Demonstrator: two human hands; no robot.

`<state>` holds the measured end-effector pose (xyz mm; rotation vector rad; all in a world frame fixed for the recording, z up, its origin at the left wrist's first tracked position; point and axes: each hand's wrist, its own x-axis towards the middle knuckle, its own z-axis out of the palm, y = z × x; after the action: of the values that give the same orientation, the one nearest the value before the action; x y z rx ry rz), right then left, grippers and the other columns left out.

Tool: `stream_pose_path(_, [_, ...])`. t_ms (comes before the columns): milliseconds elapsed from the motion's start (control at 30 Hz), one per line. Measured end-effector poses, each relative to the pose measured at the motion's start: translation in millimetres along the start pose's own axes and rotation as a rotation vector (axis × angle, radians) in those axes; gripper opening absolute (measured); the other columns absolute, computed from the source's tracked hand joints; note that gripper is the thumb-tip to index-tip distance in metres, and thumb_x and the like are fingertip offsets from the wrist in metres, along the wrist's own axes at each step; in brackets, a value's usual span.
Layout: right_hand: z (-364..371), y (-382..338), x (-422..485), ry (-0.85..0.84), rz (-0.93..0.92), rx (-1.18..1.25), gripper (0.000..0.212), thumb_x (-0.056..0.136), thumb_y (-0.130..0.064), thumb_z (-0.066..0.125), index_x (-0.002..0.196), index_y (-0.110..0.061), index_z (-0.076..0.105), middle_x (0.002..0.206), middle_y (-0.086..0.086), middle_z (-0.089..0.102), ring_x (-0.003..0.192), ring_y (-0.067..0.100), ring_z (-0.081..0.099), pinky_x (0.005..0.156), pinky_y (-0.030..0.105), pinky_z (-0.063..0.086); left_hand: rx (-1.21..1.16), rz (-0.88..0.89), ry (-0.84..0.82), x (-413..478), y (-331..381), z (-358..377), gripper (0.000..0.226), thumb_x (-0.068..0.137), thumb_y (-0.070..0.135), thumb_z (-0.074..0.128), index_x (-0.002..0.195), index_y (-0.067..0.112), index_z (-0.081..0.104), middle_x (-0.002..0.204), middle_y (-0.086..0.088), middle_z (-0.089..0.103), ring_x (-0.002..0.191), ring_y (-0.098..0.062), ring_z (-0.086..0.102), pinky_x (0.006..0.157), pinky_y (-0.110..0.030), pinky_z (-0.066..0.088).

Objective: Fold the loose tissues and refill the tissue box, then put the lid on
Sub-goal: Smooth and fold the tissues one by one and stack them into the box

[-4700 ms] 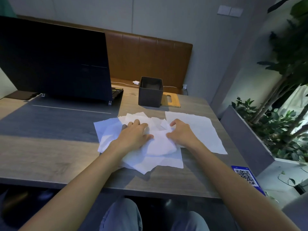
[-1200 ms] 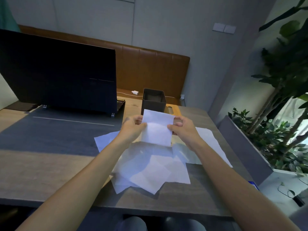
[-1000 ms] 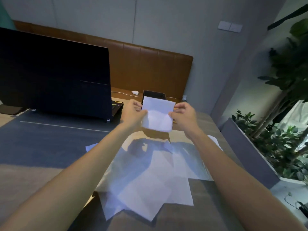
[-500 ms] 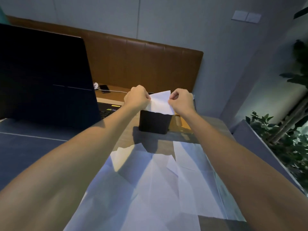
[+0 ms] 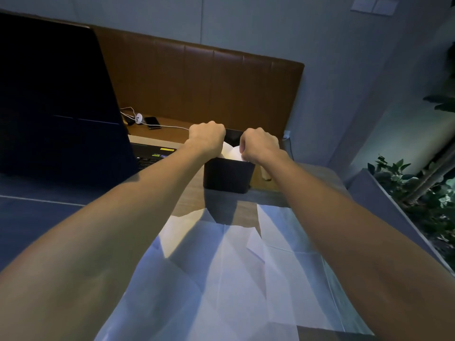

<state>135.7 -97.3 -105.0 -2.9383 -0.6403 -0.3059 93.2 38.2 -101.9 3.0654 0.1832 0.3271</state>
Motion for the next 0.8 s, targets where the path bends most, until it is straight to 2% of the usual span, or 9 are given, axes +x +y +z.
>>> stream_pose_path(133, [-3,0,-5,0.023,-0.012,0.044,0.015,0.092,-0.015,0.068,0.107,-0.016,0.068,0.096,0.004,0.067,0.083,0.019,0.064,0.076,0.033,0.057,0.067,0.050,0.050,-4,5,-6,0.030,0.092,0.021,0.072,0.121,0.012,0.067,0.097,-0.006,0.060,0.079,-0.020,0.059,0.076,-0.031,0.054])
stream_pose_path(233, [-8,2,-14,0.065,-0.014,0.146,0.013,0.095,-0.024,0.065,0.106,-0.018,0.066,0.098,0.003,0.067,0.086,0.018,0.064,0.080,0.035,0.059,0.040,0.068,0.079,-13,12,-16,0.034,0.093,0.020,0.070,0.126,0.013,0.063,0.096,-0.005,0.057,0.080,-0.020,0.057,0.073,-0.030,0.050])
stream_pose_path(433, [-23,7,-60,0.212,-0.005,0.342,0.019,0.096,-0.024,0.065,0.113,-0.019,0.064,0.115,0.002,0.061,0.095,0.017,0.058,0.078,0.030,0.052,-0.105,0.094,0.188,-57,44,-36,0.021,0.099,0.019,0.063,0.119,0.014,0.068,0.104,-0.007,0.070,0.084,-0.022,0.066,0.075,-0.033,0.057])
stream_pose_path(500, [-20,7,-84,0.238,-0.011,0.376,0.024,0.095,-0.019,0.064,0.119,-0.017,0.061,0.119,0.004,0.062,0.103,0.022,0.059,0.084,0.033,0.051,-0.145,0.121,0.233,-78,60,-33,0.018,0.099,0.016,0.059,0.115,0.016,0.068,0.107,-0.006,0.070,0.088,-0.023,0.068,0.067,-0.030,0.048])
stream_pose_path(567, [-14,11,-107,0.247,-0.002,0.414,0.025,0.095,-0.018,0.064,0.119,-0.016,0.059,0.121,0.005,0.063,0.109,0.026,0.060,0.095,0.038,0.051,-0.192,0.125,0.248,-99,75,-26,0.019,0.099,0.015,0.058,0.116,0.017,0.067,0.110,-0.005,0.070,0.091,-0.023,0.069,0.067,-0.028,0.043])
stream_pose_path(633, [-12,18,-127,0.195,0.023,0.436,0.021,0.095,-0.017,0.064,0.116,-0.015,0.059,0.118,0.006,0.065,0.107,0.027,0.061,0.097,0.041,0.052,-0.232,0.128,0.233,-117,85,-20,0.020,0.099,0.016,0.058,0.116,0.018,0.067,0.110,-0.005,0.070,0.095,-0.027,0.069,0.073,-0.033,0.048])
stream_pose_path(700, [-13,28,-146,0.067,0.021,0.415,0.028,0.096,-0.014,0.062,0.123,-0.009,0.060,0.120,0.010,0.066,0.108,0.030,0.060,0.096,0.039,0.050,-0.255,0.129,0.175,-134,94,-10,0.024,0.096,0.015,0.061,0.118,0.019,0.067,0.113,-0.004,0.069,0.098,-0.027,0.069,0.081,-0.036,0.053])
stream_pose_path(767, [-11,40,-165,-0.053,0.032,0.331,0.037,0.094,-0.011,0.062,0.131,-0.007,0.058,0.120,0.012,0.067,0.109,0.033,0.061,0.093,0.039,0.050,-0.233,0.164,0.083,-149,103,6,0.027,0.093,0.014,0.061,0.119,0.019,0.064,0.113,-0.004,0.068,0.099,-0.029,0.068,0.084,-0.039,0.054])
stream_pose_path(800, [-9,46,-173,-0.080,0.053,0.299,0.035,0.092,-0.010,0.063,0.127,-0.008,0.060,0.118,0.012,0.068,0.107,0.033,0.062,0.091,0.039,0.051,-0.253,0.188,0.037,-155,108,15,0.026,0.093,0.016,0.059,0.119,0.020,0.063,0.114,-0.006,0.068,0.101,-0.031,0.068,0.084,-0.041,0.054])
